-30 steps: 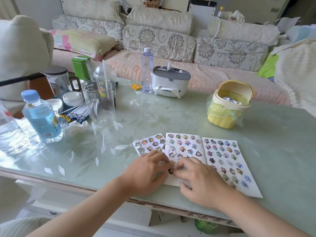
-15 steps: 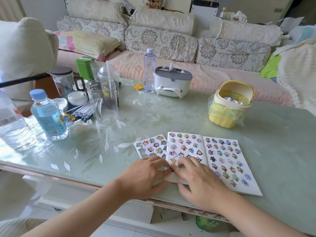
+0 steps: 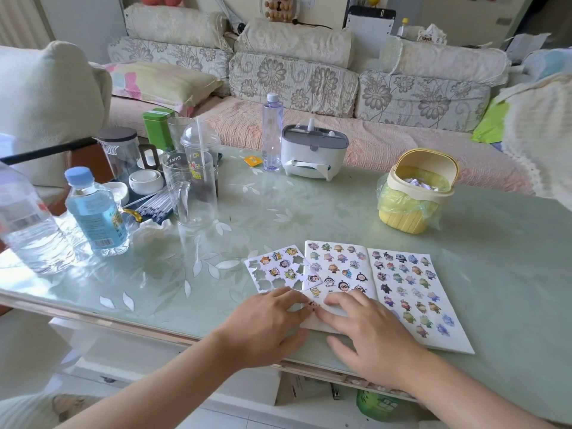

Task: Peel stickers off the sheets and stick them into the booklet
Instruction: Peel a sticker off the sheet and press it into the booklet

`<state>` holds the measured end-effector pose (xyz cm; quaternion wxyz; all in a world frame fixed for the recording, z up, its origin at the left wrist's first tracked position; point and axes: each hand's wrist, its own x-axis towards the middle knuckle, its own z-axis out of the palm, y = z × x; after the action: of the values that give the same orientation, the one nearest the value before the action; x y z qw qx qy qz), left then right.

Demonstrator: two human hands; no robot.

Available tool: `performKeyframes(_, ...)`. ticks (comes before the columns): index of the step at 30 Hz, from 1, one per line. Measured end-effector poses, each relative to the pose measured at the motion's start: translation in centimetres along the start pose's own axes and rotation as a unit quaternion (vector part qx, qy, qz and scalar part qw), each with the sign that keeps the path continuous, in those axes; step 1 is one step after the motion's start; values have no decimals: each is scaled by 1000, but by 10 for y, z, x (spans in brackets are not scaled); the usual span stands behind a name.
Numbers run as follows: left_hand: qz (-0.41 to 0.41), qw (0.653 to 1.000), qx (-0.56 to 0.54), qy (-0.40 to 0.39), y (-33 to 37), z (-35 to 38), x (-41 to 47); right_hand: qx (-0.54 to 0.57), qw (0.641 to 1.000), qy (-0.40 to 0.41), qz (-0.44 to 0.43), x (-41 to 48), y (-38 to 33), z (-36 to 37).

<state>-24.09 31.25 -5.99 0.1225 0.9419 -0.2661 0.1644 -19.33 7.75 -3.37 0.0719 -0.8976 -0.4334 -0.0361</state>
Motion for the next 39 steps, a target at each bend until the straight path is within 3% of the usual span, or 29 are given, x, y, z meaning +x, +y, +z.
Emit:
performKeyframes(9, -4, 1000, -6, -5, 0, 0, 0, -21, 999, -24, 19, 6, -11, 3)
performKeyframes(21, -37, 999, 7, 14, 12, 5, -1, -18, 999, 5, 25, 4, -12, 6)
performKeyframes(29, -75, 997, 0, -20, 15, 7, -1, 11, 999, 19, 31, -2, -10, 3)
performKeyframes(35, -126, 986, -107, -38, 8, 2, 10, 51, 998, -28, 40, 6, -4, -4)
performKeyframes(39, -144, 970, -197, -16, -6, 2, 15, 157, 985, 3, 77, 18, 7, -9)
